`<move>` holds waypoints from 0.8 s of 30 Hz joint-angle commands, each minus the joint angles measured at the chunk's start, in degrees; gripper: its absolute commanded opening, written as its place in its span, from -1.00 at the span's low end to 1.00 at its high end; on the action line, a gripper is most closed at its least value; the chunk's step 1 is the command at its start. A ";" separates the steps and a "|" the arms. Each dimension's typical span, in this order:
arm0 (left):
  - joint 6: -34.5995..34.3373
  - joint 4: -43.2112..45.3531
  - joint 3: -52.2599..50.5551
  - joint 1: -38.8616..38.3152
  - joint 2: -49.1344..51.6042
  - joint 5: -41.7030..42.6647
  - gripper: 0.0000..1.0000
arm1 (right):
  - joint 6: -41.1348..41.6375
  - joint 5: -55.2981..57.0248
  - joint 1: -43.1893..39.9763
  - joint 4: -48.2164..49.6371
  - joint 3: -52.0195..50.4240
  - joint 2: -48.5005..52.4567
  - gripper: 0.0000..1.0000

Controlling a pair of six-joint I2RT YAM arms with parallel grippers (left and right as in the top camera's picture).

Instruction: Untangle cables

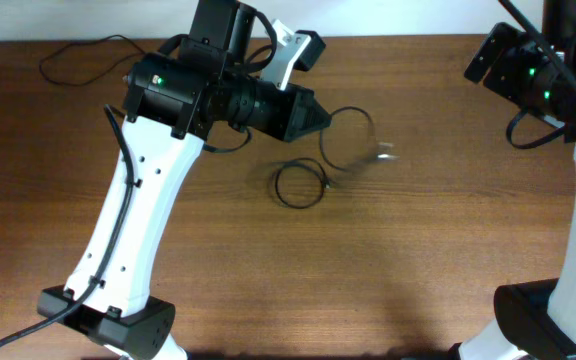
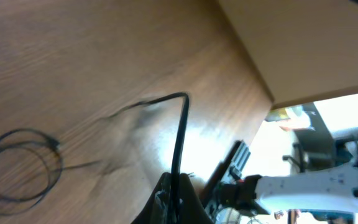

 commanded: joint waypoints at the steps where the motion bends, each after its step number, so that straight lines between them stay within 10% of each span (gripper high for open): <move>1: -9.51 -4.46 0.28 0.46 0.20 -31.45 -1.00 | -0.37 1.11 -0.26 -0.33 0.11 -0.11 0.97; 5: -19.78 -10.67 0.28 0.48 0.81 -55.19 -1.00 | -0.39 1.11 -0.26 -0.33 0.11 -0.11 0.97; 13: -8.22 -7.63 0.28 1.53 1.05 -14.80 -1.00 | -0.37 1.11 -0.26 -0.33 0.11 -0.11 0.97; 18: -14.10 -3.63 0.28 1.55 1.05 -32.46 -1.00 | -0.37 1.11 -0.26 -0.33 0.11 -0.11 0.97; 24: -14.60 3.15 8.55 2.67 0.22 -31.45 -1.00 | -0.39 1.11 -0.26 -0.33 0.11 -0.11 0.97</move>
